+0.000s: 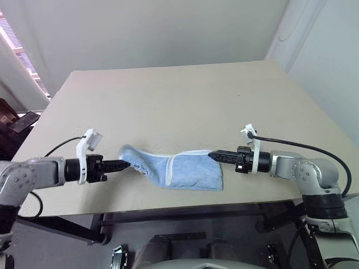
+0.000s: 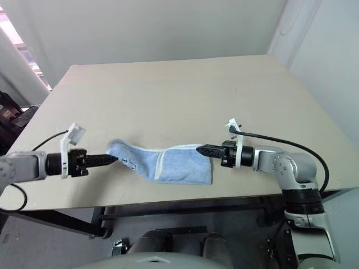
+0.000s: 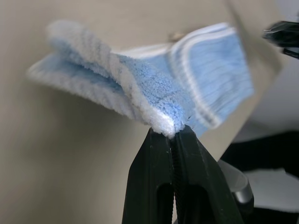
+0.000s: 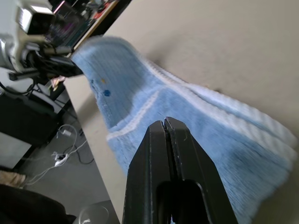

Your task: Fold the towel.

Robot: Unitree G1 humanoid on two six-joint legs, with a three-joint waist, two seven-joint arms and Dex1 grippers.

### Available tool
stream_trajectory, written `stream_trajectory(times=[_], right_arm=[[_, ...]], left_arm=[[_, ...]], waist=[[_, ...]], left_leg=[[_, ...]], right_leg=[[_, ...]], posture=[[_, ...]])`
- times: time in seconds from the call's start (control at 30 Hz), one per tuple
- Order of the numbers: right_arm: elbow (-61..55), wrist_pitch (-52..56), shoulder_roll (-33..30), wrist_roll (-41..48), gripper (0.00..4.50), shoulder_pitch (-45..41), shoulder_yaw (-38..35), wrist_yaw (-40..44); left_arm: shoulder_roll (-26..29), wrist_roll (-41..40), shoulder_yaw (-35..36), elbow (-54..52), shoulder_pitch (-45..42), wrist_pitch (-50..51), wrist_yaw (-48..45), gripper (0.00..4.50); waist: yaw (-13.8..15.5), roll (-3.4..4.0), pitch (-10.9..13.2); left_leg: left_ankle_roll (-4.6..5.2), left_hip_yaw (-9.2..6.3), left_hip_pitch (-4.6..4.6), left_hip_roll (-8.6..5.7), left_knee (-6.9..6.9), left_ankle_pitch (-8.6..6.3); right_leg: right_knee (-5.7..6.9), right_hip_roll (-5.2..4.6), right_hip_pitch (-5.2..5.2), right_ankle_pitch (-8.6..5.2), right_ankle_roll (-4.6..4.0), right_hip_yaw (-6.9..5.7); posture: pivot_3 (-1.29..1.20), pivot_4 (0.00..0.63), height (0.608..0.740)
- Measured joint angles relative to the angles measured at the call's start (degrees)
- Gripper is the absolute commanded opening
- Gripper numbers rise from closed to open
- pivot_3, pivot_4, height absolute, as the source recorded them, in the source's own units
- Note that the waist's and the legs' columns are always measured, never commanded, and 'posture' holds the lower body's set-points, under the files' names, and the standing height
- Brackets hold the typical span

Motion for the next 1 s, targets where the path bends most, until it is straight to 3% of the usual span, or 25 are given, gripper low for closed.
stream_trajectory(times=[0.17, 0.5, 0.73, 1.0], right_arm=[[-1.3, 0.1, -1.0, 0.2, 0.00, 1.6, -1.5, -1.0], [-5.2, 0.5, -1.5, 1.8, 0.00, 6.4, -6.9, -5.7], [-8.6, 1.2, -1.4, 3.6, 0.00, 10.2, -9.6, -9.5], [-9.6, 1.3, -1.1, 5.2, 0.00, 11.9, -12.8, -13.0]], left_arm=[[-0.8, 7.5, -7.2, 0.0, -9.4, -1.2, -10.0, 0.02], [-15.0, 16.8, -19.5, 4.3, -23.8, -1.0, -19.5, 0.02], [-22.3, 23.8, -26.7, 9.7, -26.3, -2.7, -23.4, 0.02], [-31.7, 28.5, -28.4, 14.6, -28.2, -5.2, -25.2, 0.02]], waist=[[-0.2, -0.02, 0.0], [0.0, -0.33, 0.2], [0.0, -0.36, 0.2], [0.0, -0.48, 0.3]], left_leg=[[-0.05, 0.04, 0.03, 0.01, -0.09, 0.09], [0.03, -0.05, 0.15, -0.01, 0.55, 0.07], [0.07, -0.07, 0.20, 0.01, 0.89, 0.06], [0.09, -0.11, 0.19, 0.00, 0.92, 0.05]], right_leg=[[0.15, 0.13, 0.05, 0.01, 0.02, 0.00], [0.22, 0.18, 0.58, 0.21, 0.42, -0.11], [0.30, 0.20, 0.74, 0.29, 0.53, -0.10], [0.29, 0.18, 0.76, 0.36, 0.67, -0.10]], posture=[[0.00, 0.000, 0.740], [0.00, 0.000, 0.740], [0.00, 0.000, 0.740], [0.00, 0.000, 0.740]])
